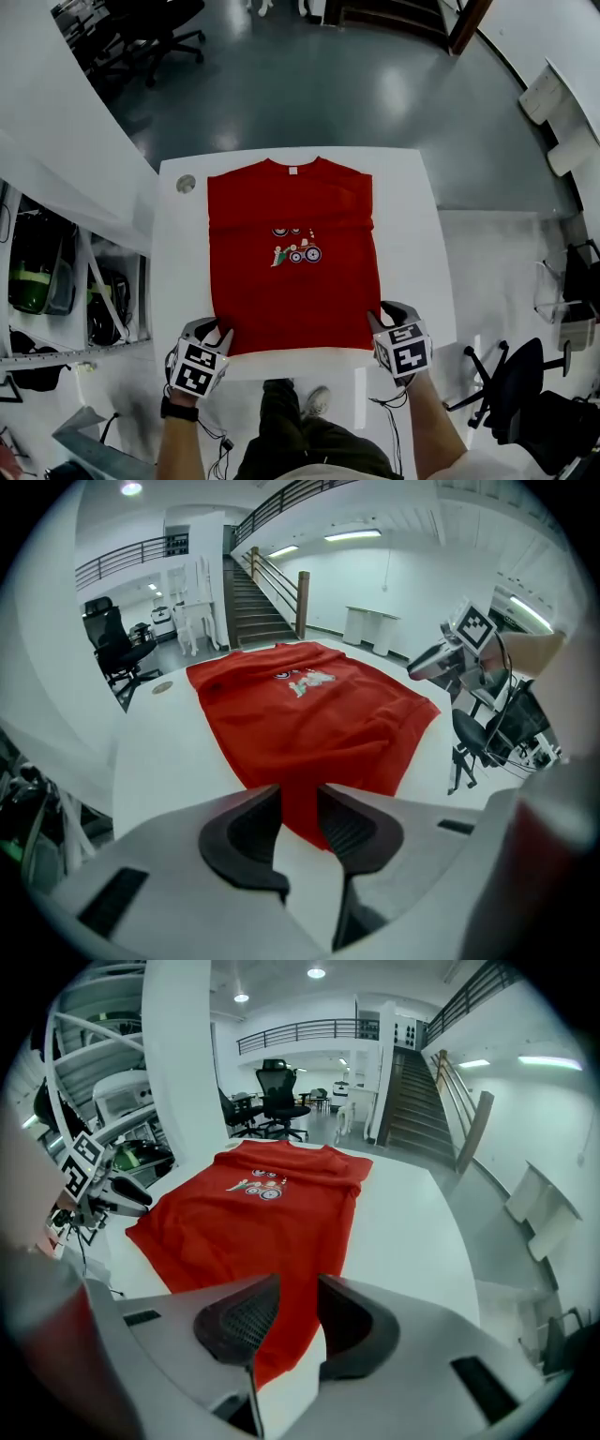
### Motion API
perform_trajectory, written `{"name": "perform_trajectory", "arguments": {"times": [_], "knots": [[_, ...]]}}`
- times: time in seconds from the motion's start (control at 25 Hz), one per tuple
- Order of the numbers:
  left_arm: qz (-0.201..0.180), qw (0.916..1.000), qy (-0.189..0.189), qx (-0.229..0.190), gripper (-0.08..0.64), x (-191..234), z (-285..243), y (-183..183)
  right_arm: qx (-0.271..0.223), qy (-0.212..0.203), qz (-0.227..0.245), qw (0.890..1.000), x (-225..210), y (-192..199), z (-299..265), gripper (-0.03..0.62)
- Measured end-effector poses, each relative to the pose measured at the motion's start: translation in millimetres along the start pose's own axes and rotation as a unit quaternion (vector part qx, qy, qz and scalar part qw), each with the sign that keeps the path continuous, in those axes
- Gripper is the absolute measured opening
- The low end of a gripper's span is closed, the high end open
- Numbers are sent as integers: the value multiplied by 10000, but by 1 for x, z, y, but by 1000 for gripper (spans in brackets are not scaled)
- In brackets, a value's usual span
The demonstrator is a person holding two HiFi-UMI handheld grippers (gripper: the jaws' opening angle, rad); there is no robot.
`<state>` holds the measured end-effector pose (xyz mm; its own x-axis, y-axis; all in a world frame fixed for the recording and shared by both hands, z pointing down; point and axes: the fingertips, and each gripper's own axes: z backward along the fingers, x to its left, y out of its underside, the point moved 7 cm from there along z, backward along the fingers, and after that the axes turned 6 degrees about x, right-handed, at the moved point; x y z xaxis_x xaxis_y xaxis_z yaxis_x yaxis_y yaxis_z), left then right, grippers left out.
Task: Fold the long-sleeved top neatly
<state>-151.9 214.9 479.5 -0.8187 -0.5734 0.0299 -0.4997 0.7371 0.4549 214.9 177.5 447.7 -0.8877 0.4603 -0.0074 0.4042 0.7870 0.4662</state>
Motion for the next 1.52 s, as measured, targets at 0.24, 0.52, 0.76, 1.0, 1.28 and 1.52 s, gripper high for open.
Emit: {"name": "perform_trajectory", "arguments": {"times": [0.24,0.52,0.76,1.0,1.28,1.52], "knots": [[250,9995,-73,-174,124,-20,10,15,-123,-93,76,9999,5,28,14,137],[11,9994,-147,-304,129,-35,17,21,-160,-228,409,9988,15,57,18,137],[-235,9994,-217,-153,146,-48,15,34,-23,-432,1043,9936,35,74,17,141],[-637,9972,-395,-71,156,-59,13,41,205,-297,1540,9874,44,84,11,152],[-1067,9924,-609,119,154,-67,3,47,351,64,1859,9819,46,91,-1,155],[-988,9939,-487,-2,121,-60,2,49,237,205,1913,9810,46,92,-7,118]]}}
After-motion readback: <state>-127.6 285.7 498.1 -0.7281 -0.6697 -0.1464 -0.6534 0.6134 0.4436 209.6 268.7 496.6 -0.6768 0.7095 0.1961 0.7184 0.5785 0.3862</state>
